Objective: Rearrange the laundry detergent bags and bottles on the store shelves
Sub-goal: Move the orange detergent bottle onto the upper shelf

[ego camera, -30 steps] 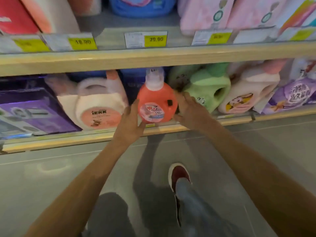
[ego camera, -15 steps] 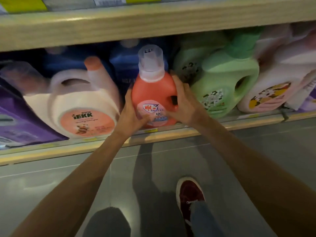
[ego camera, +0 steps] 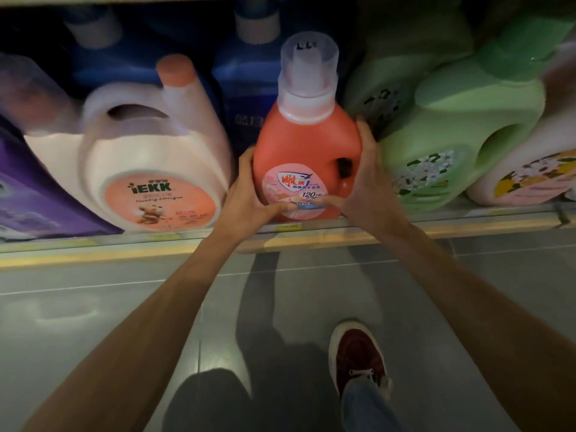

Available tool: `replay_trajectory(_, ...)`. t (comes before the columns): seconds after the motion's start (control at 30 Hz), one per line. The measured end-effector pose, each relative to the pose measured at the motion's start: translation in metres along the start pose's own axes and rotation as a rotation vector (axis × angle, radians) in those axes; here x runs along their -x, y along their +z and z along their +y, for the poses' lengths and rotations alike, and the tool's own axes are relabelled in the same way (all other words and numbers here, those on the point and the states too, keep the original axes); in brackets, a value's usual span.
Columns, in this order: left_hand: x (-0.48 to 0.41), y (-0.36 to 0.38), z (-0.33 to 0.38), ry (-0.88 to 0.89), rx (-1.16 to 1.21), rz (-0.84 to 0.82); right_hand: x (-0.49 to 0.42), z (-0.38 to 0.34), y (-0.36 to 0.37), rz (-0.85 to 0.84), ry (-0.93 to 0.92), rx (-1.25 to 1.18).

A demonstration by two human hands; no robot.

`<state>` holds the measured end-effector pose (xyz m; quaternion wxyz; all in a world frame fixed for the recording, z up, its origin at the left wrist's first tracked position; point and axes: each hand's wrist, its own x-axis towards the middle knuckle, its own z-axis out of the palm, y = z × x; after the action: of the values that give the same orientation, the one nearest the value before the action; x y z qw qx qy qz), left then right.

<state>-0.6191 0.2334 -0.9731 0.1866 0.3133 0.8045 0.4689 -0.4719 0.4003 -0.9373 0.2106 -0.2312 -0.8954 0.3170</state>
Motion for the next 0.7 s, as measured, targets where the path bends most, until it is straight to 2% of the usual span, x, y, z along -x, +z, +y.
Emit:
replay_trajectory(0.23, 0.007, -0.007, 0.012, 0.018, -0.042, 0.028, 0.011, -0.004, 0.0, 0.041, -0.055, 0.018)
replay_trajectory(0.5, 0.04, -0.012, 0.019, 0.13, -0.032, 0.179, 0.035, -0.037, -0.014, 0.107, -0.096, -0.024)
replay_trajectory(0.7, 0.075, -0.051, 0.049, 0.107, -0.074, 0.126, 0.051, -0.077, -0.04, 0.063, -0.109, 0.01)
